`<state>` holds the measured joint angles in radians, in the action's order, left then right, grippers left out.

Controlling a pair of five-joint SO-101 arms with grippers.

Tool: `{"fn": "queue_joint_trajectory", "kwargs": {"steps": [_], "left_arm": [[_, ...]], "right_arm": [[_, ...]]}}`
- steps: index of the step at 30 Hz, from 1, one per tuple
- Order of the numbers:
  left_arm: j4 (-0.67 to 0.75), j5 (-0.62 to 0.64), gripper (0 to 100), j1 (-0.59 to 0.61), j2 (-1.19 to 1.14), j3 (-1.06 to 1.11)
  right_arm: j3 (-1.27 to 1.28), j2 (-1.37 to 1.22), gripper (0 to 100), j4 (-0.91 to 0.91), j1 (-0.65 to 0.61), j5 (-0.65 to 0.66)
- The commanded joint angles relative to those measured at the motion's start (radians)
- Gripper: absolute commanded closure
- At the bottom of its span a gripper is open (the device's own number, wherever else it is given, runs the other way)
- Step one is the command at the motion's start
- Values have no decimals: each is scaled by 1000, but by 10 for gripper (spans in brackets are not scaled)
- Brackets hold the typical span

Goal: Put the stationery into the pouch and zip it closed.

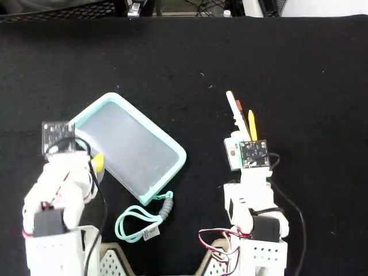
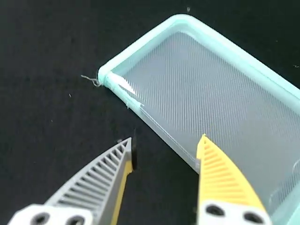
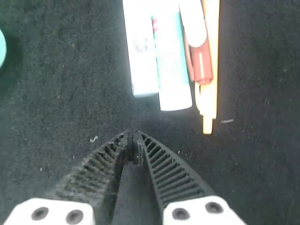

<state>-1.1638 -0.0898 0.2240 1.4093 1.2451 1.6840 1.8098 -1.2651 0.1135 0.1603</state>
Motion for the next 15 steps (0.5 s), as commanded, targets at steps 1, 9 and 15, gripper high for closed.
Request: {"fn": "queue_joint_trajectory", "kwargs": {"steps": [1,9,15], "left_arm": [[26,17,777,-7,-256,-96],[328,25,780,74,-574,-33],[549,18,778,137,-624,91]], "right_arm": [[-8,45,983,40,0,-14],[-2,44,983,120,0,-9],[1,44,983,117,-6,186]]}}
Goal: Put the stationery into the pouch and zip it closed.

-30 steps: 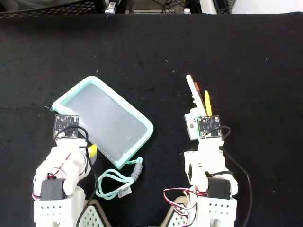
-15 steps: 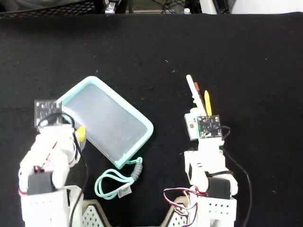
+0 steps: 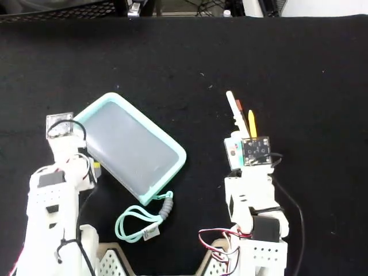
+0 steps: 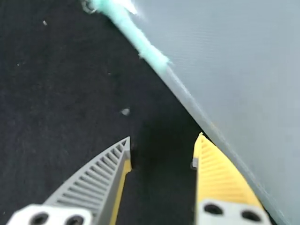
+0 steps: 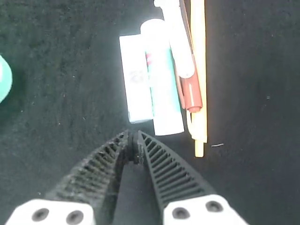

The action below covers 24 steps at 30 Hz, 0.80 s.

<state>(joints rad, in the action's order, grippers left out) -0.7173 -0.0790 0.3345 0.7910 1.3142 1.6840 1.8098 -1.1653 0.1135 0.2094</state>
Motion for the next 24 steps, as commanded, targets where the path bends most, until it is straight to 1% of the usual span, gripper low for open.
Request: {"fn": "queue_joint_trajectory", "kwargs": {"steps": [1,3,4,9,12,14,17,20,23,24], "left_arm": [[133,8,780,33,-5,36],[184,11,780,48,5,64],[201,12,780,53,9,74],[227,8,778,44,31,107],[224,6,777,44,29,105],[222,6,777,44,26,104],[216,-23,778,44,23,99],[190,-60,779,42,23,91],[187,-58,779,42,21,87],[189,-57,780,44,21,87]], "right_arm": [[1,44,983,21,-6,213],[-12,44,982,25,-5,333],[-25,44,977,25,-5,353],[-179,35,855,3,-11,253],[-294,16,848,-46,-71,247],[-366,-41,848,-72,-110,244],[-476,-205,847,-75,-132,239],[-633,-435,844,-81,-132,233],[-816,-700,843,-117,-143,186],[-875,-789,843,-143,-170,169]]}}
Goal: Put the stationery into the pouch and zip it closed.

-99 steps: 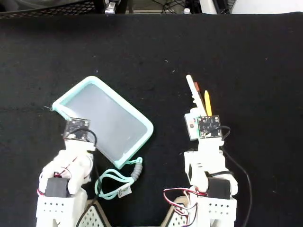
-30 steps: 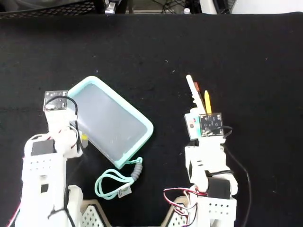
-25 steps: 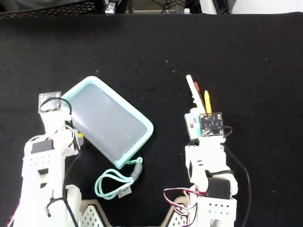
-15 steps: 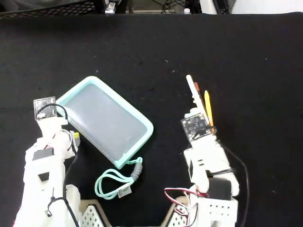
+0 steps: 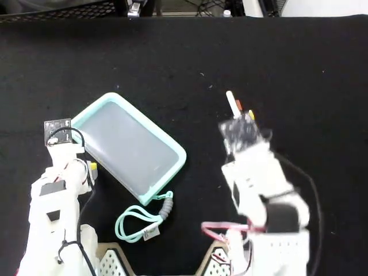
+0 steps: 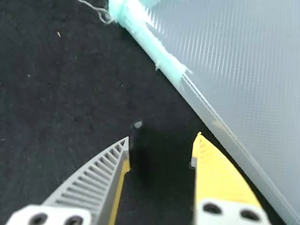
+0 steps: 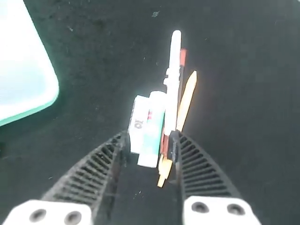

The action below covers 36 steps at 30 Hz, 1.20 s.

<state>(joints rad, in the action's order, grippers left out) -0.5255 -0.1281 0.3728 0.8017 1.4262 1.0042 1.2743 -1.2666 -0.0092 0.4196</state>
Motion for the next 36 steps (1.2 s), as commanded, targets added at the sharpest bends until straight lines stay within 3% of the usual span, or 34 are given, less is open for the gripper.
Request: {"fn": "queue_joint_trajectory", "kwargs": {"steps": [1,8,15,19,24,28,36], "left_arm": [[-3,-8,780,5,11,-25],[32,-8,780,5,11,-8],[32,-8,780,5,11,-7],[32,-8,780,4,11,-7],[32,-9,780,4,11,-5],[32,-12,780,-8,11,-2],[32,-12,780,-13,12,-2]], "right_arm": [[-249,-340,843,-71,-83,-55],[-484,-819,843,-292,-411,-84],[-498,-1095,841,-193,-470,-83],[-464,-1155,841,-110,-525,-80],[-361,-1168,725,28,-683,-84],[-298,-1171,705,135,-783,-84],[-297,-1162,704,187,-806,-167]]}}
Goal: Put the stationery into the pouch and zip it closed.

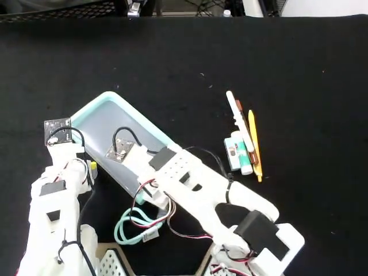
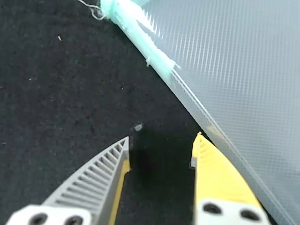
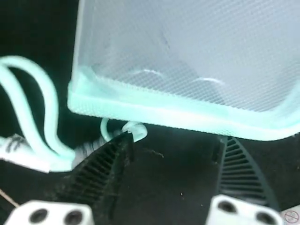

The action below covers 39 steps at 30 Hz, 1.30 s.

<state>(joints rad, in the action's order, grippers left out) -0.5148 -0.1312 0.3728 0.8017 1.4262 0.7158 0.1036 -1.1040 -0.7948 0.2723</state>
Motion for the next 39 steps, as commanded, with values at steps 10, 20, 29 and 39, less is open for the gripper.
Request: {"fn": "queue_joint_trajectory", "kwargs": {"steps": [10,20,29,39], "left_arm": [[21,-11,780,-13,12,-1],[21,-11,780,-13,12,-1],[21,-11,780,-13,12,-1],[21,-11,780,-13,12,-1]], "right_arm": [[-96,174,704,-110,-15,-21],[211,311,702,92,-106,-21],[357,311,705,338,-164,-84],[389,311,764,195,-149,-57]]}}
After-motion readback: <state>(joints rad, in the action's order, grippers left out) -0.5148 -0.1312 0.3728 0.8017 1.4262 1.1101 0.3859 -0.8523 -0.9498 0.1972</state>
